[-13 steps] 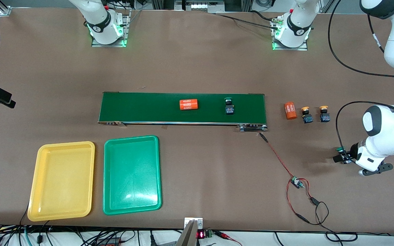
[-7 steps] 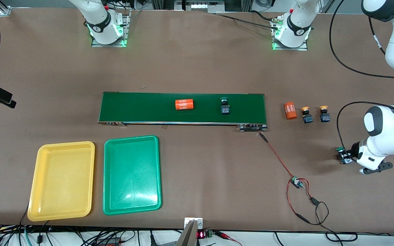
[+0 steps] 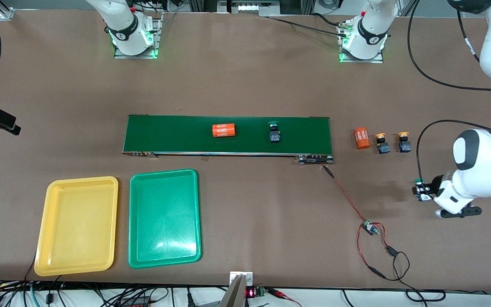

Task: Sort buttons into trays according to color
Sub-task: 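Grasp another green-capped push button with the left gripper, then set the green-capped button on the belt and open the left gripper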

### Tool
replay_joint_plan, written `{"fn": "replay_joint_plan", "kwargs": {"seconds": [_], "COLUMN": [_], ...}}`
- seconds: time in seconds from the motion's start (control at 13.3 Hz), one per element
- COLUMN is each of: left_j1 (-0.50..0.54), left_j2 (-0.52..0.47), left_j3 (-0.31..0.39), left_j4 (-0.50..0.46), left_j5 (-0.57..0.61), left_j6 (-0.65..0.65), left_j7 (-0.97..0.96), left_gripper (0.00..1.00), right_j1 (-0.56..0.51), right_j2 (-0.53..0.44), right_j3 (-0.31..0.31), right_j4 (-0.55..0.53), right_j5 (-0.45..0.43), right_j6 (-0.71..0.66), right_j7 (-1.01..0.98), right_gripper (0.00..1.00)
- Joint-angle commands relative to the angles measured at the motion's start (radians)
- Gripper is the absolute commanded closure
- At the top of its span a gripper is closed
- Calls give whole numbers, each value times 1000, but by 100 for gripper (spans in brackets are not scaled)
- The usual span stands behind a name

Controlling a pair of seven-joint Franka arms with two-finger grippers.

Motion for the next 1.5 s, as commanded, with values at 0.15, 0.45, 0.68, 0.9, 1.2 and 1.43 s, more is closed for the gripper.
{"fn": "replay_joint_plan", "kwargs": {"seconds": [0.15,0.45,0.68,0.9,1.2,1.43], "left_j1": [-34,-46,-119,-88,-88,-83], "left_j2": [-64,-61,-59,-70,-72,-78], "left_j3": [-210,-408,-457,-466,-473,-482], "left_j4": [-22,-104,-176,-353,-401,-387], "left_j5": [3,-3,-1,0,0,-1], "left_j6": [-197,-240,-234,-21,55,45], "left_j7": [-28,-389,-551,-559,-567,-568], "left_gripper": [68,68,68,68,56,0], "right_j1": [11,9,0,-19,-9,-12], "right_j2": [-7,-5,15,13,39,53], "right_j3": [0,-1,-6,-7,-6,-6], "right_j4": [-4,-7,-4,1,-4,-1], "right_j5": [1,1,12,8,1,9], "right_j6": [-3,-6,5,6,3,3], "right_j7": [8,10,13,10,10,11], "right_gripper": [0,0,0,0,0,0]}}
